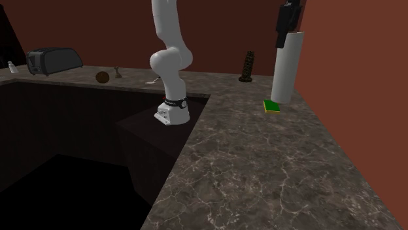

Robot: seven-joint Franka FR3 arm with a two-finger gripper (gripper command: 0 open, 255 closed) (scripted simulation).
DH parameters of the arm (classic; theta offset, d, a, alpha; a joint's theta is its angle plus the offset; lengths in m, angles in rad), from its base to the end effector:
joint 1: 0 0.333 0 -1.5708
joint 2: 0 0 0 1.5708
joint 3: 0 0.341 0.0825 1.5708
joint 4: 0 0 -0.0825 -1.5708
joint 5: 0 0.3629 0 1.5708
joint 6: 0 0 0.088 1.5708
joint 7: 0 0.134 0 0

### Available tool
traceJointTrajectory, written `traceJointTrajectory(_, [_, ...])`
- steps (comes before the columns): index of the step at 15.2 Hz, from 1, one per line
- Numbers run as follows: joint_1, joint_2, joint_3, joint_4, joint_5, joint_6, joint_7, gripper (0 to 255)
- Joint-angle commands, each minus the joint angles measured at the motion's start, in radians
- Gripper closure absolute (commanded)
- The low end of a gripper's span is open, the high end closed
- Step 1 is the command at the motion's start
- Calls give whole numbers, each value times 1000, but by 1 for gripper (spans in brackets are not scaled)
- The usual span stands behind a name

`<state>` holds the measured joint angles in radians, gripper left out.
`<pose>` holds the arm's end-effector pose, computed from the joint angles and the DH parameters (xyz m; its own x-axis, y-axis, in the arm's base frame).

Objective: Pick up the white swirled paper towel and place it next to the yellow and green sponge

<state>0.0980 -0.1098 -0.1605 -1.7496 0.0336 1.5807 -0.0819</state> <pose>0.4917 -0.0305 0.5987 0.9982 0.0211 -0.0561 0.0179 -0.9983 -0.0558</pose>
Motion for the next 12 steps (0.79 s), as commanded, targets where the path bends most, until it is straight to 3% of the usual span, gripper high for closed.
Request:
traceJointTrajectory(1, [19, -5, 23, 16, 4, -19, 44, 255])
traceJointTrajectory(12, [129, 24, 164, 174, 33, -134, 301, 255])
